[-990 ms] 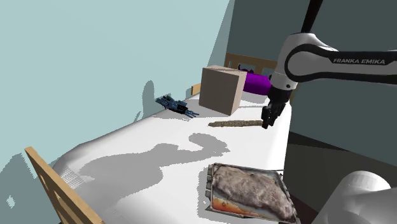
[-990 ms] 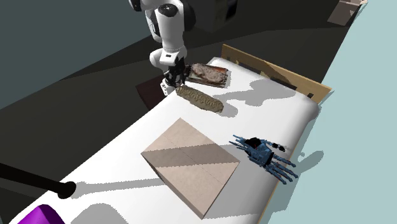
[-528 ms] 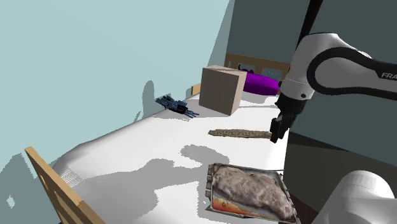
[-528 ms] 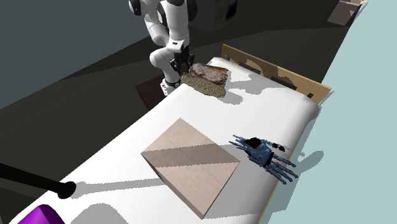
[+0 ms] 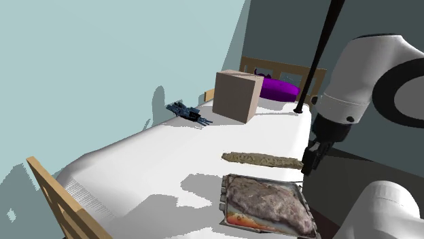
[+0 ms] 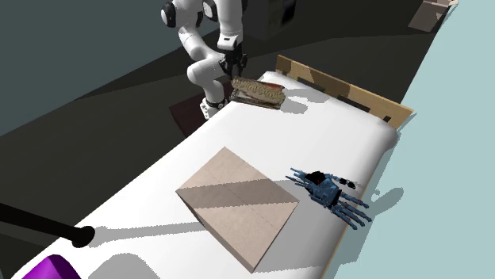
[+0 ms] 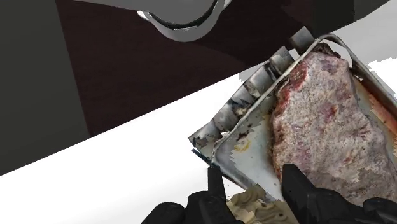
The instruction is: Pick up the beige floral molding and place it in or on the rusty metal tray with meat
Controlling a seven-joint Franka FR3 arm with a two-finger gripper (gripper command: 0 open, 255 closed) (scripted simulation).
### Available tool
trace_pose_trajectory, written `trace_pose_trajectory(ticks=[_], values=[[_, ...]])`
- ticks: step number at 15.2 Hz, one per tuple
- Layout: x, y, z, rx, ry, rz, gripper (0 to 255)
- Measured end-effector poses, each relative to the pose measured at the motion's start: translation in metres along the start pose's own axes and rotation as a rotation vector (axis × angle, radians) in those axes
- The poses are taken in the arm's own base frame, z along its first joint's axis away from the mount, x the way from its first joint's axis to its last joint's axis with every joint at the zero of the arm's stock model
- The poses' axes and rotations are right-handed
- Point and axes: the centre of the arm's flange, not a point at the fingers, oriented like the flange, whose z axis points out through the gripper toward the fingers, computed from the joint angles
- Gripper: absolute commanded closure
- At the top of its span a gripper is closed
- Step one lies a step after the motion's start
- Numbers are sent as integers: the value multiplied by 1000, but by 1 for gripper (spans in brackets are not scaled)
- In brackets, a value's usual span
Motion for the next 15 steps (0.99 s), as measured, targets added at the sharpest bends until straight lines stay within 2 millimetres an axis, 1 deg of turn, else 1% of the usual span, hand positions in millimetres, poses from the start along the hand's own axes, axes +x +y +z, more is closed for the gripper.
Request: trace_pose_trajectory(ticks=[3,4,6,7,9,15], values=[[-28,-29,-2,0,0,0,255],[-39,-35,0,1,0,0,255],[-64,-52,-3,0,1,0,255],[-70,-60,1,0,0,0,255],[-75,-65,10,0,-1,1,255],[-77,-66,40,0,-1,1,255]])
